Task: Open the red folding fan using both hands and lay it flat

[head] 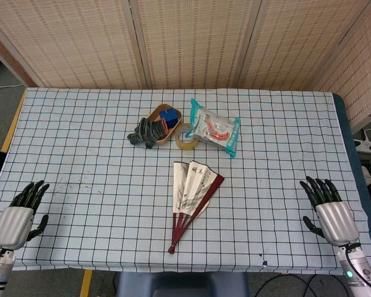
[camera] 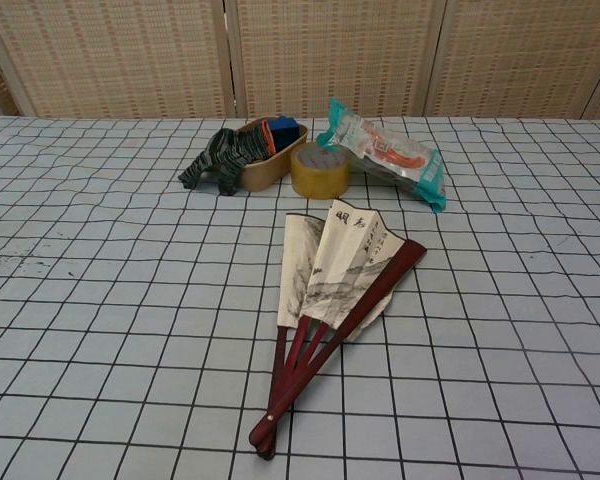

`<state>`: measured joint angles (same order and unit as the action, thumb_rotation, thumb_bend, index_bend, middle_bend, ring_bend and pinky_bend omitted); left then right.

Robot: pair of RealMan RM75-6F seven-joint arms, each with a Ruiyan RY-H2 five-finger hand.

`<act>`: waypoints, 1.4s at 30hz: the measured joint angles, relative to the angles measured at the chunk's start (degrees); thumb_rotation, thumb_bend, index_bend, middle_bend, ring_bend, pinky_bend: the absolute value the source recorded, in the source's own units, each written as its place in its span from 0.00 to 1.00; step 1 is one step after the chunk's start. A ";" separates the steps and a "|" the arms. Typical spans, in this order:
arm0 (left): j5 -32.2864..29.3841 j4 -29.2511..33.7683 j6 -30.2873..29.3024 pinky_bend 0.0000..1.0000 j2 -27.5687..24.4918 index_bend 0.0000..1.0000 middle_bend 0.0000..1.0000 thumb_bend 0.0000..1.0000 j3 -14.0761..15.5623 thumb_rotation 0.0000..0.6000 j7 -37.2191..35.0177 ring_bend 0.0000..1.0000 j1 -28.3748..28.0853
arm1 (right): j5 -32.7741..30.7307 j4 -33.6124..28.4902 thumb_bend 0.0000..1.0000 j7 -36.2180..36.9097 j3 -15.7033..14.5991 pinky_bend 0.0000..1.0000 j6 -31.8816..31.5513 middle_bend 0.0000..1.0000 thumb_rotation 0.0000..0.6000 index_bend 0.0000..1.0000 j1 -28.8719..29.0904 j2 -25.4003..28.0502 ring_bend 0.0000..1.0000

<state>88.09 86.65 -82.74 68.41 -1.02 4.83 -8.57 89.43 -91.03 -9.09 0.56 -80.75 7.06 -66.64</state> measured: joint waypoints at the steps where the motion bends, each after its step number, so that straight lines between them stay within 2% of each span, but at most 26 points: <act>1: 0.05 -0.08 -0.16 0.20 0.11 0.00 0.00 0.46 -0.03 1.00 0.12 0.00 0.02 | -0.24 0.02 0.24 -0.07 0.04 0.00 0.26 0.00 1.00 0.00 0.07 -0.04 0.00; 5: 0.26 -0.06 -0.28 0.20 0.29 0.00 0.00 0.46 -0.07 1.00 0.03 0.00 -0.02 | 0.08 0.48 0.24 -0.06 0.09 0.00 0.59 0.00 1.00 0.00 0.47 -0.57 0.00; 10: 0.47 -0.46 -0.06 0.20 0.63 0.00 0.00 0.47 0.05 1.00 -0.05 0.00 -0.17 | 3.97 2.73 0.24 0.20 -0.15 0.00 -0.01 0.00 1.00 0.01 1.62 -3.38 0.00; 13: -0.06 -0.55 0.66 0.21 0.84 0.00 0.00 0.47 -0.11 1.00 -0.04 0.00 -0.45 | 7.47 4.05 0.24 -0.64 -0.14 0.00 1.38 0.00 1.00 0.14 4.44 -5.83 0.00; 17: -0.69 -0.61 1.58 0.21 1.00 0.00 0.00 0.46 -0.34 1.00 -0.33 0.00 -0.88 | 9.65 4.55 0.24 -3.53 0.48 0.00 7.77 0.00 1.00 0.24 9.88 -9.33 0.00; 23: -1.31 -0.70 2.74 0.21 1.13 0.00 0.00 0.45 -0.23 1.00 -0.17 0.00 -1.21 | 8.88 5.96 0.24 -10.25 3.05 0.00 19.55 0.00 1.00 0.25 18.60 -18.08 0.00; 27: -2.26 -1.07 3.55 0.21 1.14 0.00 0.00 0.45 -0.39 1.00 -0.23 0.00 -1.42 | 6.63 9.02 0.24 -13.58 4.55 0.00 23.96 0.00 1.00 0.26 22.39 -24.34 0.00; 38: -2.91 -1.13 4.55 0.21 0.87 0.00 0.00 0.45 -0.29 1.00 -0.61 0.00 -1.73 | 4.97 21.05 0.24 -13.74 5.37 0.00 22.48 0.00 1.00 0.39 25.86 -34.86 0.00; 42: -3.40 -1.21 4.92 0.22 0.89 0.00 0.00 0.45 -0.36 1.00 -0.52 0.00 -1.81 | 4.05 24.20 0.24 -12.49 5.41 0.00 22.58 0.00 1.00 0.39 26.96 -37.23 0.00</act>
<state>84.69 85.44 -77.83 69.30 -1.38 4.30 -10.38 93.48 -66.83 -21.58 5.97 -58.17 34.02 -103.88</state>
